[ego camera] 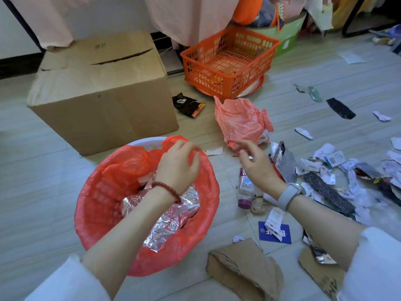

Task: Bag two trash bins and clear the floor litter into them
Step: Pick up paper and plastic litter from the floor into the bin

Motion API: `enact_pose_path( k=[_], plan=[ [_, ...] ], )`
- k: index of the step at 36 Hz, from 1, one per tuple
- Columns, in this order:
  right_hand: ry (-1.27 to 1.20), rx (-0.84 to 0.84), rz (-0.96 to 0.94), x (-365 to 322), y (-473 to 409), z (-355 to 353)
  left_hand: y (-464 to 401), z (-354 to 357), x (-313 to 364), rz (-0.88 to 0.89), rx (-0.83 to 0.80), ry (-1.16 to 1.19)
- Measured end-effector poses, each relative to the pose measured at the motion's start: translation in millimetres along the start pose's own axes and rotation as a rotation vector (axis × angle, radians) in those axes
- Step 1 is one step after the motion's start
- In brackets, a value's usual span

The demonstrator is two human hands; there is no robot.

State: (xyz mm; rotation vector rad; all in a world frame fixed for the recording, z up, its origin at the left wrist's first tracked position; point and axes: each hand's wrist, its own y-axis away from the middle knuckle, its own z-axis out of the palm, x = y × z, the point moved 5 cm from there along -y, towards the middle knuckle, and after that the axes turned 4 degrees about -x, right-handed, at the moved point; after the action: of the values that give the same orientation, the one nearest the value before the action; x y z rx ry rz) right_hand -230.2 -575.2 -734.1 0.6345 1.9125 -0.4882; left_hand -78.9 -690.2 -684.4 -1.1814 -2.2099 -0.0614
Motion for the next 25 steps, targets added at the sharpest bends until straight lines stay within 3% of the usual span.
enact_pose_path(
  k=[3, 5, 8, 11, 15, 19, 22, 25],
  plan=[
    [0.037, 0.119, 0.06, 19.4, -0.7, -33.7, -8.1, 21.4, 56.8, 0.186, 0.038, 0.114],
    [0.083, 0.164, 0.125, 31.6, 6.4, -55.3, -5.0, 49.1, 92.3, 0.306, -0.026, 0.15],
    [0.224, 0.159, 0.251, 62.0, 27.0, -81.2, 15.0, 116.4, 123.2, 0.346, -0.35, 0.018],
    [0.429, 0.026, 0.35, 105.1, 57.1, -87.8, 43.9, 183.2, 118.7, 0.357, -0.698, -0.263],
    [0.709, -0.348, 0.328, 157.2, 99.5, -69.0, 60.4, 232.4, 76.3, 0.151, -0.92, -0.362],
    [0.896, -0.629, 0.168, 181.9, 118.1, -43.1, 77.1, 243.3, 24.5, -0.122, -1.014, -0.318],
    [1.011, -0.721, 0.187, 196.5, 122.5, -36.3, 92.1, 247.0, 1.2, -0.23, -1.073, -0.292],
    [1.058, -0.708, 0.197, 204.9, 124.3, -34.4, 104.4, 250.0, -7.1, -0.258, -1.059, -0.249]
  ],
)
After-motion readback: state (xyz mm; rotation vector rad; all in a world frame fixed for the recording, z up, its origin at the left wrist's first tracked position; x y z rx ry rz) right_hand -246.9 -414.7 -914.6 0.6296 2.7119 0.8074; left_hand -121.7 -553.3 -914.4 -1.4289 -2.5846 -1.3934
